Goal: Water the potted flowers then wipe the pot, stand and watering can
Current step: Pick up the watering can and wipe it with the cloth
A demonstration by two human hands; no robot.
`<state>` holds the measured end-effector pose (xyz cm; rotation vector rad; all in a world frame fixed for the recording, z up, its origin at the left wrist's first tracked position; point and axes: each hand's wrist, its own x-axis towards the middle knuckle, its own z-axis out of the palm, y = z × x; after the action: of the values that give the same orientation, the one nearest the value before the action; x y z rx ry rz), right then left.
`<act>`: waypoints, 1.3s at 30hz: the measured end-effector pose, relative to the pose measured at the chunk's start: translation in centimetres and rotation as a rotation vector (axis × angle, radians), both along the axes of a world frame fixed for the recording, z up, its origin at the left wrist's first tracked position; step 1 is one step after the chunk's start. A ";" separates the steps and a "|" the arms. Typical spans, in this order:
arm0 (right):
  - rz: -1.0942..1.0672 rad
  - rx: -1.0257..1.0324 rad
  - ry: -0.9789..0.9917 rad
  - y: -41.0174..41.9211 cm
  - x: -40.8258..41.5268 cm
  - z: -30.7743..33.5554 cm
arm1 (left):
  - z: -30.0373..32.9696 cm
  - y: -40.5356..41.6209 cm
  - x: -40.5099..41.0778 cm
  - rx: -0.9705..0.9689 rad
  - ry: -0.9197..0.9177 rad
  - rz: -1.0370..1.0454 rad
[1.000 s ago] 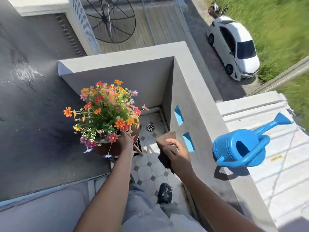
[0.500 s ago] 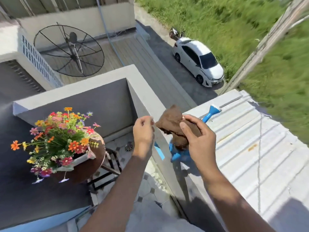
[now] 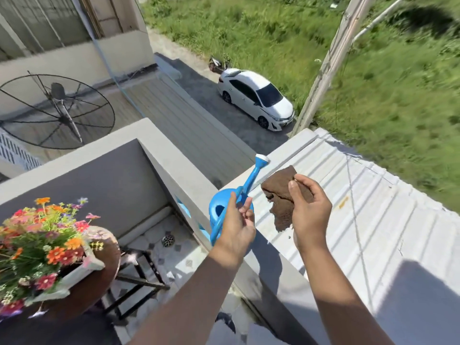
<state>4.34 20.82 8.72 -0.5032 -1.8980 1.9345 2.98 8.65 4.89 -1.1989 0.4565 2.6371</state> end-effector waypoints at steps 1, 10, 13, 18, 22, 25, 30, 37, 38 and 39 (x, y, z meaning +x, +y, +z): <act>0.006 -0.001 -0.004 0.0 0.2 -0.2 | -0.1 0.3 -0.2 0.023 0.002 0.048; 0.115 -0.035 0.002 -1.9 1.3 -1.1 | -1.5 -1.8 0.6 -0.199 0.077 0.115; 0.209 -0.037 -0.013 -3.6 1.4 -1.7 | -2.0 -5.1 1.7 -0.433 0.134 0.068; 0.386 -0.052 -0.101 -8.5 2.3 -4.1 | -3.7 -11.6 3.1 -0.702 0.120 -0.070; 0.513 -0.113 -0.210 -12.8 2.4 -7.2 | -6.7 -17.2 3.5 -0.881 0.122 -0.172; 0.623 -0.182 -0.297 -15.7 1.8 -10.6 | -10.6 -21.2 3.4 -0.961 0.093 -0.260; 0.733 -0.174 -0.456 -20.7 0.7 -19.3 | -20.4 -26.3 2.4 -1.083 0.024 -0.434; 0.668 0.024 -0.520 -25.0 -1.1 -38.8 | -40.9 -30.3 1.1 -1.114 -0.155 -0.665; 0.674 0.041 -0.528 -25.3 -1.2 -41.9 | -43.9 -30.6 1.0 -1.091 -0.174 -0.693; 0.683 0.053 -0.543 -25.5 -1.2 -44.9 | -46.9 -30.6 0.8 -1.058 -0.188 -0.714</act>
<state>3.12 -4.69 -36.18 -0.4252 -2.7343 2.3036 3.75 -21.99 -42.03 -1.1302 1.9368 1.5928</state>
